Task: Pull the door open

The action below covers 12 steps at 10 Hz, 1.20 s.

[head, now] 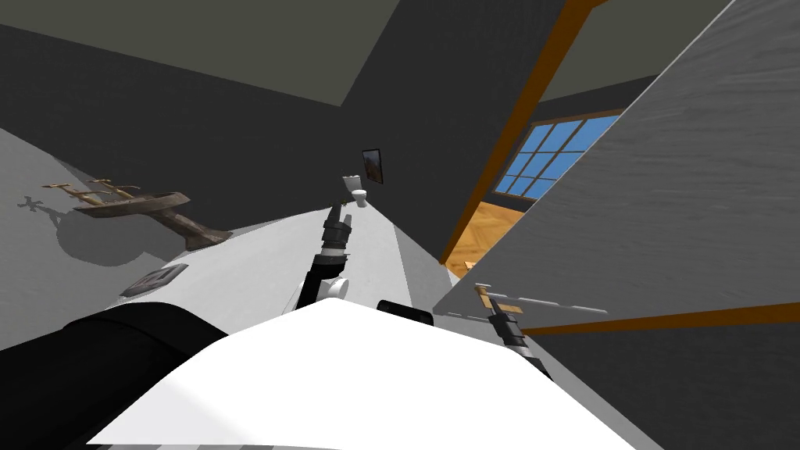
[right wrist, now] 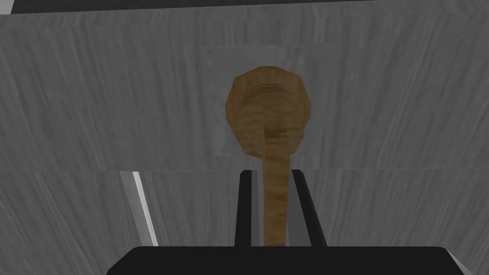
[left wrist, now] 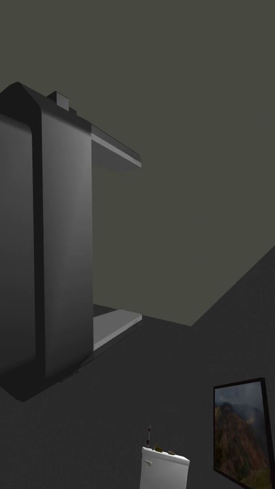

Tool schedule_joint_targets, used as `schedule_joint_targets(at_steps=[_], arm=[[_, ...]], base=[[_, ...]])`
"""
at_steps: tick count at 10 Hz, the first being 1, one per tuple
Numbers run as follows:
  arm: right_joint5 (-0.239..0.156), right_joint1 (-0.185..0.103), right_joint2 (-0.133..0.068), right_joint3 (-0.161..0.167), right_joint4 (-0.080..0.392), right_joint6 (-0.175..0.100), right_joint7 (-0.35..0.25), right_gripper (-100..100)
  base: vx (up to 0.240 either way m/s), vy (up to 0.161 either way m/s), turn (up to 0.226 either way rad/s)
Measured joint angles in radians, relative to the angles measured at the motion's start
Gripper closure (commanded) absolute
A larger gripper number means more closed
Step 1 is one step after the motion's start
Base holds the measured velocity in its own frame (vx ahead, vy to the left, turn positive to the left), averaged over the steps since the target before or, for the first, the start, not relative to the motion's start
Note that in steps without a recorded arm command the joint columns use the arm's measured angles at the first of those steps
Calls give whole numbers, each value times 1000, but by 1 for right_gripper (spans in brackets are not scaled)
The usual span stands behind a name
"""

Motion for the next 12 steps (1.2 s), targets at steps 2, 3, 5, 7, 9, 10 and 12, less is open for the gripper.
schedule_joint_targets(at_steps=[2,3,5,7,9,10,12], arm=[[-1,15,-3,-2,-32,9,-3,100],[0,14,-4,-2,-29,9,-3,100],[-9,19,-4,11,-50,27,-1,100],[-30,-1,-6,37,-51,39,8,100],[-49,12,-8,63,-102,78,15,100],[-50,2,-6,67,-77,69,17,100],[-73,-22,-11,95,-66,74,23,100]], base=[[-204,-60,130],[-76,-28,32],[-201,-58,110],[-238,-88,92],[-113,-32,14],[-113,-36,61],[-205,-98,139]])
